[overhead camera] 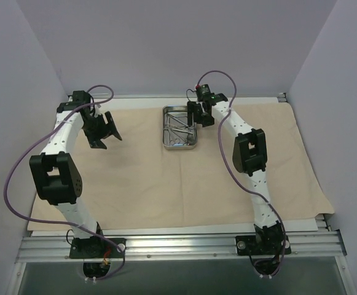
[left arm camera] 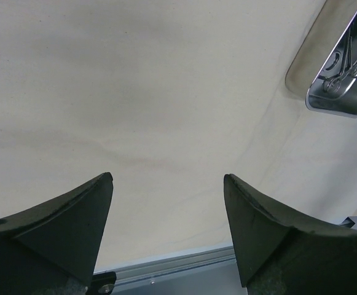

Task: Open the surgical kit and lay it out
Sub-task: Pick up the container from the surgical kit.

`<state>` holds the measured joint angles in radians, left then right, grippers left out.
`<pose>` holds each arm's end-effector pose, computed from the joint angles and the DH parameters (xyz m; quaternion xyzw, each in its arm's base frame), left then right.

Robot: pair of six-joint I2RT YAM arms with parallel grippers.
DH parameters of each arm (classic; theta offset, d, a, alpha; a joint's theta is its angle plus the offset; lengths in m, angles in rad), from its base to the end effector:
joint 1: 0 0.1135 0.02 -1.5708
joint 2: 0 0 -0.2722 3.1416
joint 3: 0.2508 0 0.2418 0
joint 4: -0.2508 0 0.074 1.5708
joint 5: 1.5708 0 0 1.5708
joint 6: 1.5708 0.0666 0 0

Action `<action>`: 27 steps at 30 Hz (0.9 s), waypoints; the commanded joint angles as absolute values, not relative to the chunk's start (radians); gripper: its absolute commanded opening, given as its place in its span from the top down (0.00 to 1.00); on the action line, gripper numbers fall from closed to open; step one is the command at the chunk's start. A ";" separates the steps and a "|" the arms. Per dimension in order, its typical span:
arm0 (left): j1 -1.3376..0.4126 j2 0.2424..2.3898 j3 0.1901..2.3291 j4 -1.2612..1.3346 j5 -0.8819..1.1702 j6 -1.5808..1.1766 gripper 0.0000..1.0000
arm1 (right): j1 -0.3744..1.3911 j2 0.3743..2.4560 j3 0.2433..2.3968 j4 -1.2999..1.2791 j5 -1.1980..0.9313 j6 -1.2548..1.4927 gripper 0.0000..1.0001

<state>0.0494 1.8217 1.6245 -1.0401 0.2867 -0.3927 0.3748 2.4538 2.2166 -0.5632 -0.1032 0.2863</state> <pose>0.3746 -0.0003 0.2598 -0.1909 0.9575 -0.1669 0.1378 0.5277 0.2150 0.1889 -0.0603 0.9237 0.1670 0.3394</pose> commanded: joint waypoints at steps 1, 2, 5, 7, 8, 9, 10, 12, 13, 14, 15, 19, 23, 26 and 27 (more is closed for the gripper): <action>0.034 1.789 1.643 -1.051 0.278 -0.399 0.18 | 0.387 2.465 2.270 -0.577 -0.130 0.290 0.35; 0.031 1.790 1.643 -1.051 0.278 -0.399 0.18 | 0.388 2.468 2.270 -0.575 -0.133 0.293 0.37; 0.023 1.795 1.644 -1.054 0.279 -0.399 0.19 | 0.399 2.477 2.264 -0.568 -0.141 0.304 0.43; 0.020 1.796 1.644 -1.055 0.276 -0.397 0.19 | 0.406 2.487 2.255 -0.565 -0.143 0.307 0.46; 0.018 1.798 1.644 -1.057 0.276 -0.397 0.19 | 0.408 2.491 2.255 -0.563 -0.144 0.307 0.49; 0.018 1.799 1.646 -1.057 0.275 -0.399 0.19 | 0.414 2.500 2.255 -0.563 -0.144 0.308 0.52; 0.017 1.799 1.651 -1.057 0.275 -0.399 0.19 | 0.417 2.503 2.256 -0.560 -0.144 0.308 0.55; 0.012 1.804 1.658 -1.060 0.270 -0.397 0.18 | 0.423 2.514 2.258 -0.558 -0.144 0.311 0.60; 0.011 1.805 1.669 -1.063 0.259 -0.397 0.18 | 0.428 2.519 2.263 -0.558 -0.144 0.316 0.63; 0.011 1.805 1.672 -1.066 0.258 -0.397 0.17 | 0.429 2.523 2.266 -0.558 -0.146 0.319 0.66; 0.011 1.804 1.675 -1.069 0.258 -0.397 0.17 | 0.434 2.526 2.267 -0.555 -0.146 0.321 0.74; 0.011 1.804 1.680 -1.074 0.244 -0.396 0.17 | 0.451 2.520 2.290 -0.558 -0.132 0.328 1.00; 0.011 1.809 1.689 -1.085 0.230 -0.396 0.17 | 0.483 2.488 2.321 -0.552 -0.114 0.357 1.00; 0.011 1.813 1.700 -1.088 0.229 -0.405 0.17 | 0.506 2.464 2.344 -0.539 -0.133 0.368 1.00; 0.011 1.815 1.703 -1.083 0.227 -0.405 0.17 | 0.532 2.451 2.358 -0.534 -0.130 0.351 1.00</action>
